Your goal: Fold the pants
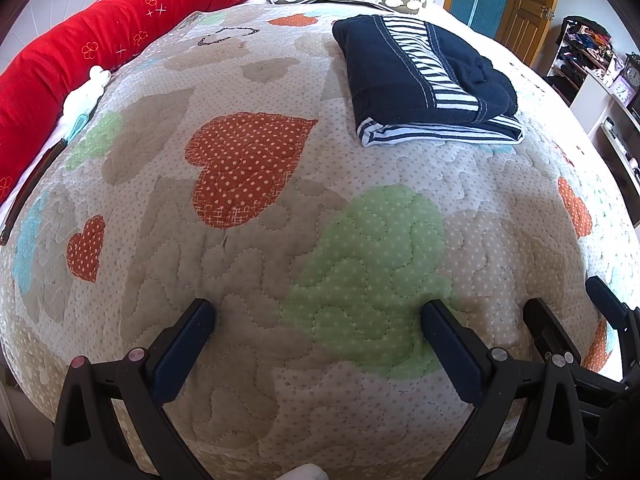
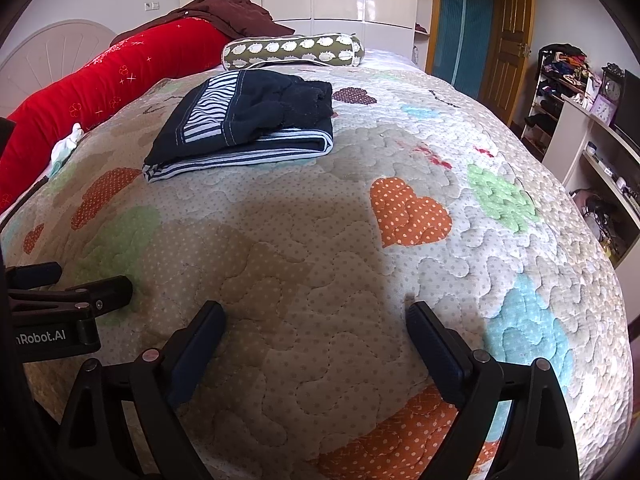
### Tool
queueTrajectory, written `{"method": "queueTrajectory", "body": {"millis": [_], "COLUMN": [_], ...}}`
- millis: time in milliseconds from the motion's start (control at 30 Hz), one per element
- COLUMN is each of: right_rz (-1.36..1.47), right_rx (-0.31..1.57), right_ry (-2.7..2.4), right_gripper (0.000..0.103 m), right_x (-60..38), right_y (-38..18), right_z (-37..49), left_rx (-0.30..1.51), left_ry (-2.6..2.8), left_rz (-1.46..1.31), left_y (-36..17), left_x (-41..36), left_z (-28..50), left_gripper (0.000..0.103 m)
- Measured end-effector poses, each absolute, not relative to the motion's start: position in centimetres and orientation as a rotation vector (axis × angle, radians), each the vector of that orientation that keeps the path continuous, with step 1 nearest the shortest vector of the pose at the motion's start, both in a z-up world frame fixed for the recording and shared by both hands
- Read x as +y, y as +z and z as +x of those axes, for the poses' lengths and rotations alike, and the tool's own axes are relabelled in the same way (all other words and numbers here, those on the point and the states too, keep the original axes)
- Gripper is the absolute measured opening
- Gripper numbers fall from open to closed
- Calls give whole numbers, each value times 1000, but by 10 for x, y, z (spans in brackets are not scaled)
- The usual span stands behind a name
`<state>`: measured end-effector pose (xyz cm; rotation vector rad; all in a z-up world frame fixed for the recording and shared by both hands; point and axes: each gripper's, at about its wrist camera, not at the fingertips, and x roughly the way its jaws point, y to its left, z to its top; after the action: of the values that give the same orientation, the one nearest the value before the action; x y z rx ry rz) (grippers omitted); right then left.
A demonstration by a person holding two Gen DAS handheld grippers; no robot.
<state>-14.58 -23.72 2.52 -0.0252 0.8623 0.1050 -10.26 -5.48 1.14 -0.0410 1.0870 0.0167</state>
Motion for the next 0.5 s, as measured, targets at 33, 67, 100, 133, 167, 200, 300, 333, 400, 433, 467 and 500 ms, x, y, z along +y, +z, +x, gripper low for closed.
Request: {"method": "queueTrajectory", "body": {"millis": [33, 67, 100, 133, 167, 200, 300, 333, 400, 433, 467, 500], "right_rz": [-25, -26, -26, -27, -27, -27, -28, -29, -30, -30, -30, -30], "right_rx": [862, 860, 860, 859, 858, 858, 855, 854, 852, 852, 851, 851], "right_ry": [105, 103, 103, 102, 100, 100, 100, 100, 99, 98, 98, 98], "right_gripper": [95, 95, 95, 95, 95, 96, 96, 96, 96, 96, 96, 96], "right_x": [-237, -237, -237, -237, -237, -237, -237, -236, -236, -236, -236, -236], "right_y": [25, 25, 25, 25, 25, 25, 25, 25, 24, 24, 24, 24], "right_z": [-146, -146, -146, -147, -147, -147, -147, -148, -148, -149, -149, -149], "left_rx": [1087, 1087, 1087, 1087, 1087, 1087, 1087, 1087, 1087, 1087, 1087, 1086], "left_ry": [17, 17, 17, 17, 17, 17, 17, 17, 17, 17, 17, 17], "left_rz": [-41, -41, -40, -40, -40, -40, -40, -40, -40, -40, -40, -40], "left_y": [12, 11, 11, 11, 11, 11, 11, 11, 11, 11, 11, 11], "left_x": [-55, -55, -55, -55, -55, -55, -55, -55, -55, -55, -55, -55], "left_z": [-103, -103, -103, -103, -103, -103, -103, -103, -103, -103, -103, -103], "left_gripper": [103, 103, 103, 103, 103, 103, 103, 103, 103, 103, 103, 103]}}
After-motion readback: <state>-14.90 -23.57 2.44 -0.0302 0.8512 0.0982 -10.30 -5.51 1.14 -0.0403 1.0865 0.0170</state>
